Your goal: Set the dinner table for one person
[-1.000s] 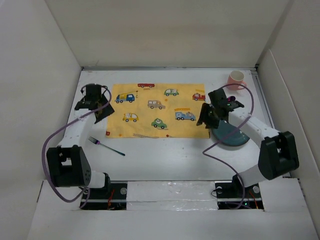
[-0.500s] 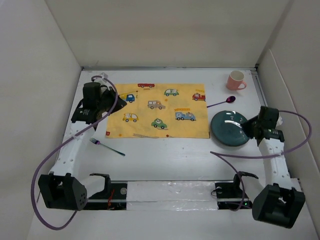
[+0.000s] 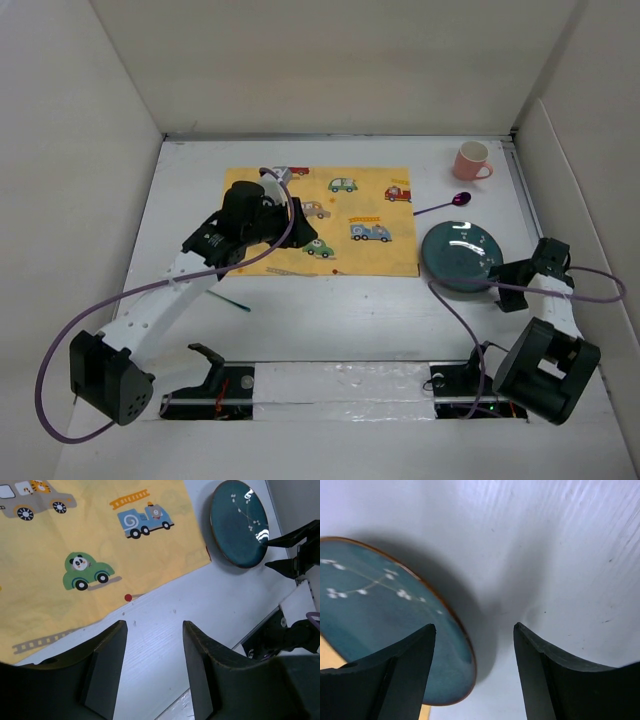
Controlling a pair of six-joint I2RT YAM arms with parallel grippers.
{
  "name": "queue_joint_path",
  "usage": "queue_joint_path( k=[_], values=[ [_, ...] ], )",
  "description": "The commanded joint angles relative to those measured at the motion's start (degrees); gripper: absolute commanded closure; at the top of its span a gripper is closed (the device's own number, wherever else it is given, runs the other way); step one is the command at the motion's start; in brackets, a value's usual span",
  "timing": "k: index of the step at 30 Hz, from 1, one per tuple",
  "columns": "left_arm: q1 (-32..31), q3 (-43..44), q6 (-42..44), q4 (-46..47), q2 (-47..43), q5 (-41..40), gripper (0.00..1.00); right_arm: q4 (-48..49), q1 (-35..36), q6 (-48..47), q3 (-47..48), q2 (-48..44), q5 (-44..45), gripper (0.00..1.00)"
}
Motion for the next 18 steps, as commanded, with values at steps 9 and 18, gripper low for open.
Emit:
queue_joint_path(
  k=[9,18],
  values=[
    [0.2,0.2,2.6,0.1,-1.2,1.3,0.51,13.9,-0.3,3.0,-6.9,9.6,-12.5,0.36],
    [0.2,2.2,2.7,-1.8,-1.6,-2.1,0.53,16.5,-0.3,7.0,-7.2,12.5,-10.9,0.8]
  ],
)
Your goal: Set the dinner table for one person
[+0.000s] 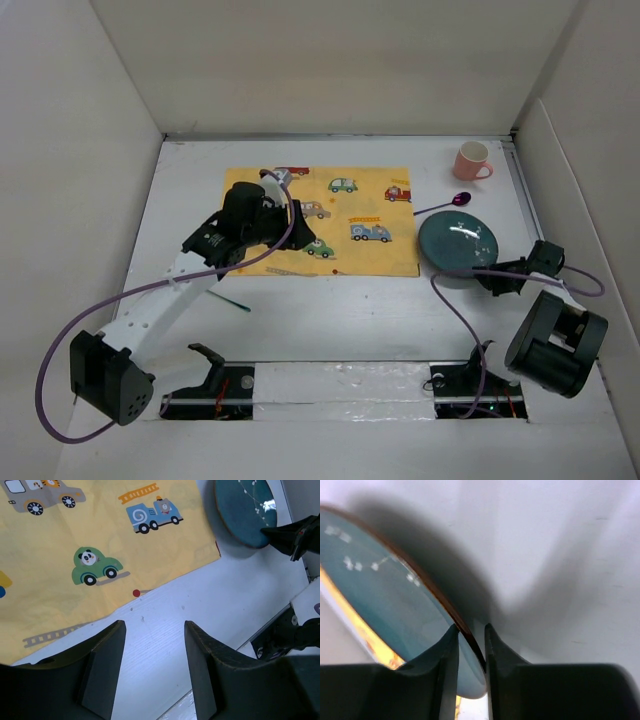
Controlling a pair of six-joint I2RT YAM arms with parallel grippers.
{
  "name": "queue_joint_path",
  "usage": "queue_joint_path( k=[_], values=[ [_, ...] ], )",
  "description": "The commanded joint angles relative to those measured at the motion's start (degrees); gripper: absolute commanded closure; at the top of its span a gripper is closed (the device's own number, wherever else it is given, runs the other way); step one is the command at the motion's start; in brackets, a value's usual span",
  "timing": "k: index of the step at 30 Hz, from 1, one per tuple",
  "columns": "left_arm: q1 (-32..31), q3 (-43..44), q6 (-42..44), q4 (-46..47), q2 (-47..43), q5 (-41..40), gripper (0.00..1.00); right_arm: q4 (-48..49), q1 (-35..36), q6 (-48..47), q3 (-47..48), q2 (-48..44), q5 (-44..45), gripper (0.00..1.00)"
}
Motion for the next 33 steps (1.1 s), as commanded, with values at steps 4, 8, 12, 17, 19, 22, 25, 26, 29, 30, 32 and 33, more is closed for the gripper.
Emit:
queue_joint_path(
  k=[4,8,12,17,19,22,25,26,29,30,32,33],
  values=[
    [0.1,4.1,0.5,-0.5,-1.2,-2.2,0.53,-4.5,0.0,3.0,0.0,-4.7,6.9,1.0],
    [0.1,7.4,0.3,-2.0,-0.3,-4.6,0.52,-10.4,0.0,0.2,8.8,-13.0,6.7,1.0],
    [0.1,14.7,-0.5,-2.3,1.7,-5.0,0.49,-15.5,7.0,-2.6,21.7,-14.4,5.6,1.0],
    [0.1,22.1,-0.2,-6.3,5.4,-6.7,0.47,-16.1,14.9,-1.6,31.2,-16.1,-0.9,1.0],
    [0.1,23.5,0.0,-7.2,6.2,-8.0,0.47,-10.5,21.4,0.2,32.0,-16.4,-2.8,1.0],
    [0.8,24.1,-0.5,-8.0,6.2,-10.0,0.47,-2.1,28.5,1.2,31.8,-9.7,-8.5,1.0],
    [2.0,24.3,-0.4,-8.5,5.6,-11.5,0.46,0.2,38.8,-1.3,37.4,-0.2,-11.3,1.0],
    [2.0,24.6,-0.3,-9.0,5.5,-12.9,0.46,2.2,43.7,-1.3,38.7,4.6,-10.8,1.0],
    [2.5,24.4,0.1,-10.4,4.3,-15.8,0.46,9.5,48.3,0.5,43.5,13.3,-10.5,1.0],
    [2.5,23.8,0.1,-10.9,4.1,-16.2,0.46,11.2,49.6,1.2,44.7,15.5,-11.4,1.0],
    [2.5,23.2,-0.2,-11.6,3.2,-16.9,0.46,14.3,50.1,2.0,49.1,20.2,-13.5,1.0],
    [2.5,22.2,-0.3,-11.8,3.0,-16.9,0.46,14.3,50.7,1.9,51.0,24.9,-13.6,1.0]
  ],
)
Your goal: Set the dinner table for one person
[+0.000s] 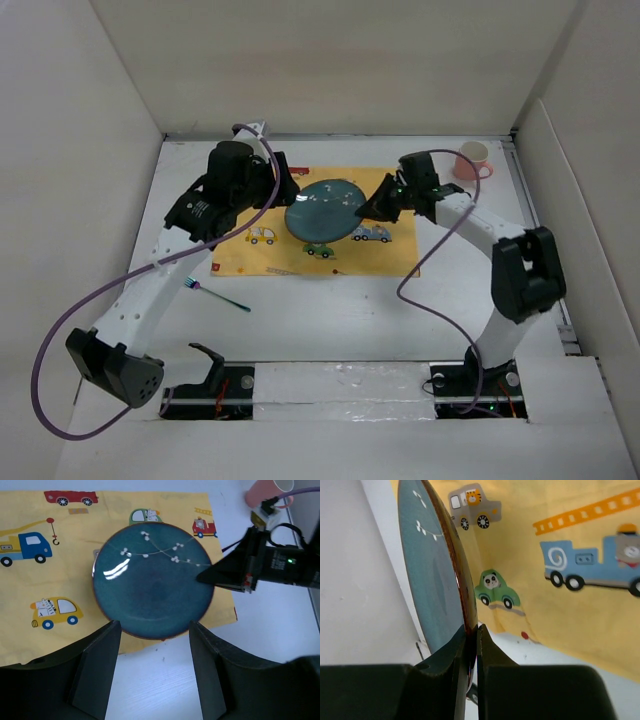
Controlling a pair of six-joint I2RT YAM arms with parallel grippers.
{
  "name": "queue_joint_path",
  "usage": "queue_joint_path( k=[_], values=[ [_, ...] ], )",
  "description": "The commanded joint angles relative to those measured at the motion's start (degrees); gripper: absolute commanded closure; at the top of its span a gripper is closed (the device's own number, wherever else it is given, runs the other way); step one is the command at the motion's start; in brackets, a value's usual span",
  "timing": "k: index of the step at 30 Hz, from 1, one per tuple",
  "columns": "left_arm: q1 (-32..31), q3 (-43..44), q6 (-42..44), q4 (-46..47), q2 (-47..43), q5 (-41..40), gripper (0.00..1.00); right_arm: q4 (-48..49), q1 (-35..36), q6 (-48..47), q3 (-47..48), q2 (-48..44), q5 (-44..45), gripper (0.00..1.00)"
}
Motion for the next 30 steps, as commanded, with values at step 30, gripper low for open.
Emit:
queue_joint_path(
  k=[30],
  values=[
    [0.2,-7.1,-1.1,1.9,-2.8,-3.5,0.47,15.9,5.5,6.1,8.6,18.1,-2.4,0.94]
  ],
)
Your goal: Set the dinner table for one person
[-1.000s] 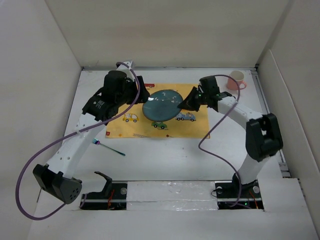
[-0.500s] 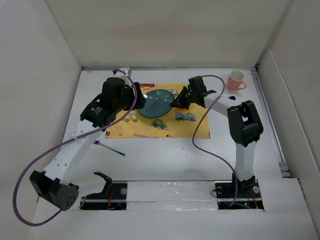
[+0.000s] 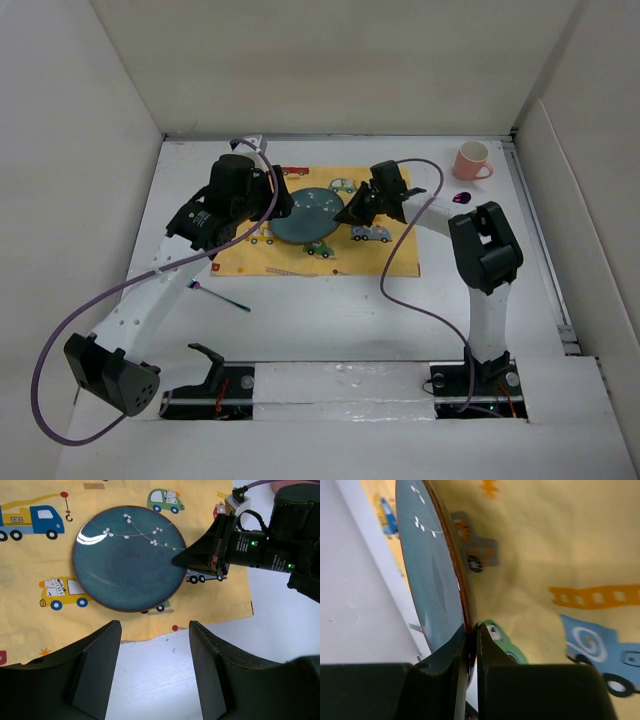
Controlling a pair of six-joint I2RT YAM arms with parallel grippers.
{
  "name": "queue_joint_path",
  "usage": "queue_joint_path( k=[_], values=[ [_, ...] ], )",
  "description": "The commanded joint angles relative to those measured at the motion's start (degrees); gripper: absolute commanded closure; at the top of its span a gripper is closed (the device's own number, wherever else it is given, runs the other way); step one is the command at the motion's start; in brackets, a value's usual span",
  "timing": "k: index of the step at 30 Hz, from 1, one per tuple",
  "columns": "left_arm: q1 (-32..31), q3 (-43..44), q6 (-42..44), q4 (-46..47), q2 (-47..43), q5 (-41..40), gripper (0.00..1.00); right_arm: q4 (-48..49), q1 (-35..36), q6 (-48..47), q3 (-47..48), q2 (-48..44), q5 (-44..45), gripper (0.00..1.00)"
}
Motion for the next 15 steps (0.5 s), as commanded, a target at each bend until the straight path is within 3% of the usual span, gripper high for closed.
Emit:
queue_joint_path(
  k=[1,3,4,10,13,15],
  values=[
    [0.2,-1.1,0.3,2.8,0.3,-0.3,0.47,5.4,0.6,-0.8,-0.5,-2.1,-2.8,0.9],
    [0.2,-1.3,0.4,3.0,0.8,-0.3,0.47,-0.4,0.6,-2.2,0.0,-1.7,-1.3,0.81],
    [0.2,-1.4,0.7,3.1,0.9,-0.3,0.47,-2.3,1.2,-3.6,0.9,-1.7,-0.4,0.68],
    [0.2,-0.4,2.1,2.9,1.7,-0.3,0.47,-12.7,0.0,-9.0,3.5,-6.1,7.7,0.39],
    [0.2,0.3,3.1,2.6,1.9,-0.5,0.47,-15.9,-3.5,-11.6,4.3,-10.1,8.1,0.35],
    [0.2,0.2,3.8,2.5,1.7,-0.6,0.5,-17.8,-6.1,-13.1,5.7,-12.6,9.8,0.39]
  ],
)
